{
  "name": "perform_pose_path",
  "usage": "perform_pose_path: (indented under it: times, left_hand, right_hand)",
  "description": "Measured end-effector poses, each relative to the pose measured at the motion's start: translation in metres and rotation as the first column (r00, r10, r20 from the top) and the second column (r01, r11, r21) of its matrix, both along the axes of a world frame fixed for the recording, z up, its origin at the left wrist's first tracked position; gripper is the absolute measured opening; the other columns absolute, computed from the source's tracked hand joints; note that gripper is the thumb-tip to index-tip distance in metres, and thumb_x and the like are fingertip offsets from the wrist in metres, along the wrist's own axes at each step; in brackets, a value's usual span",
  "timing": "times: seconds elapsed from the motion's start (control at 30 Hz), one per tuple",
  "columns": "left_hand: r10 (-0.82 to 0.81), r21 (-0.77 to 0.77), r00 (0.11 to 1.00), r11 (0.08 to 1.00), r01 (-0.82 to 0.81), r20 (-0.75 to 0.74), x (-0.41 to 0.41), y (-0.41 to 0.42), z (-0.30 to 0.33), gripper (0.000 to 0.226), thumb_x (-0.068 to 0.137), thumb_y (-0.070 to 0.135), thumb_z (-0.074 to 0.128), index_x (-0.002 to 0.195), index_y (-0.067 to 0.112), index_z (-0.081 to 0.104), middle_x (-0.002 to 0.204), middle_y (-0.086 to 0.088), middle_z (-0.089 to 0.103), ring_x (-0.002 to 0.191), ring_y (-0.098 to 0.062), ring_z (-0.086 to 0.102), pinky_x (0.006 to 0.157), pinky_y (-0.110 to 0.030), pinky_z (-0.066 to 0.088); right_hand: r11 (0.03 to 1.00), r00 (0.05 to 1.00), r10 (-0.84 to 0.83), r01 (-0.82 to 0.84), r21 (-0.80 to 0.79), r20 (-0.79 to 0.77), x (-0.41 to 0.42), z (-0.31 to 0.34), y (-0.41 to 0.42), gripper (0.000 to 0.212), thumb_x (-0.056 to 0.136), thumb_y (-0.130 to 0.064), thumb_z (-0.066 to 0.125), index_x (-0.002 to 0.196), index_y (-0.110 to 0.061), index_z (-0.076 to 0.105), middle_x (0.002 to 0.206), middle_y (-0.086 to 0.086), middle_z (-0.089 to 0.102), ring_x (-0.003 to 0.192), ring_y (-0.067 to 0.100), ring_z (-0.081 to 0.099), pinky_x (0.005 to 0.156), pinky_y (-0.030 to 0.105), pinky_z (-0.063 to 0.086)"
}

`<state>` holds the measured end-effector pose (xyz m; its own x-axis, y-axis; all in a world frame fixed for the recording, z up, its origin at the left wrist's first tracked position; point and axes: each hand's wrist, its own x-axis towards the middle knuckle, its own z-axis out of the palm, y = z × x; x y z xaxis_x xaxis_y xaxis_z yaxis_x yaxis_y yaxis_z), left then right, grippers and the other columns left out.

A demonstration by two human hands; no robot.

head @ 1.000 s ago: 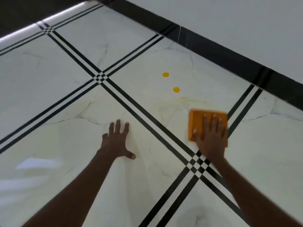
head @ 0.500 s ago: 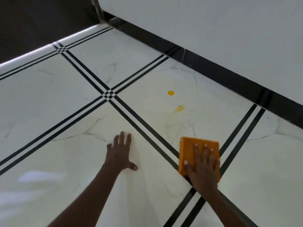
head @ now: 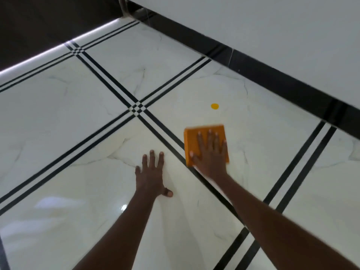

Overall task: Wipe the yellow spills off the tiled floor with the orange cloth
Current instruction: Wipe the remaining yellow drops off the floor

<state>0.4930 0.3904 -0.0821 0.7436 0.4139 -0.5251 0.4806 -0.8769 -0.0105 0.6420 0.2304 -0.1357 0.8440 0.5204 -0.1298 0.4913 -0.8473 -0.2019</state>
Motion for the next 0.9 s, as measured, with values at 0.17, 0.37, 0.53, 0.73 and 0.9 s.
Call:
perform_pose_path:
  times: [0.17,0.37,0.53,0.73,0.9]
  left_hand:
    - [0.009,0.022,1.000,1.000,-0.010,0.014,-0.002,-0.002,0.002,0.147,0.063,0.064,0.082,0.155,0.023,-0.026,0.163,-0.011,-0.027,0.153,-0.036,-0.015,0.122,-0.056,0.013]
    - [0.011,0.023,1.000,1.000,-0.012,0.011,0.001,-0.005,-0.003,0.149,0.062,0.060,0.085,0.155,0.022,-0.025,0.163,-0.012,-0.028,0.152,-0.038,-0.016,0.121,-0.058,0.014]
    - [0.018,0.022,1.000,1.000,-0.018,0.009,0.003,-0.002,-0.006,0.148,0.063,0.057,0.086,0.155,0.022,-0.025,0.162,-0.012,-0.029,0.151,-0.039,-0.018,0.121,-0.059,0.014]
    - [0.030,0.013,1.000,0.999,-0.030,0.003,0.004,-0.002,-0.003,0.146,0.064,0.058,0.085,0.156,0.022,-0.023,0.162,-0.014,-0.028,0.151,-0.040,-0.018,0.121,-0.059,0.013]
    - [0.024,0.031,1.000,0.999,-0.024,0.002,0.003,-0.005,-0.002,0.150,0.062,0.060,0.085,0.155,0.019,-0.025,0.163,-0.016,-0.027,0.152,-0.040,-0.015,0.120,-0.060,0.016]
  right_hand:
    - [0.993,0.992,-0.113,0.115,0.032,-0.061,-0.018,0.004,-0.114,0.080,0.094,-0.065,0.028,0.161,-0.021,0.027,0.167,0.016,0.026,0.151,0.043,0.027,0.120,0.062,0.021]
    - [0.926,0.914,-0.375,0.376,-0.023,-0.158,0.138,0.017,-0.071,0.084,0.098,-0.067,0.027,0.164,-0.021,0.000,0.170,0.022,-0.004,0.156,0.045,-0.005,0.122,0.068,0.000]
    - [0.995,0.995,-0.102,0.102,0.009,-0.006,0.134,-0.002,0.049,0.085,0.093,-0.066,0.025,0.159,-0.013,0.029,0.162,0.032,0.023,0.148,0.057,0.022,0.114,0.078,0.016]
    - [0.981,0.981,0.192,-0.192,-0.022,0.014,0.010,0.001,-0.006,0.077,0.096,-0.065,0.029,0.162,-0.026,0.022,0.168,0.014,0.022,0.153,0.041,0.024,0.121,0.064,0.020]
    - [0.994,0.999,-0.021,0.018,-0.108,-0.030,0.045,0.003,-0.098,0.083,0.096,-0.071,0.013,0.162,-0.021,0.022,0.168,0.019,0.021,0.152,0.047,0.023,0.117,0.068,0.021]
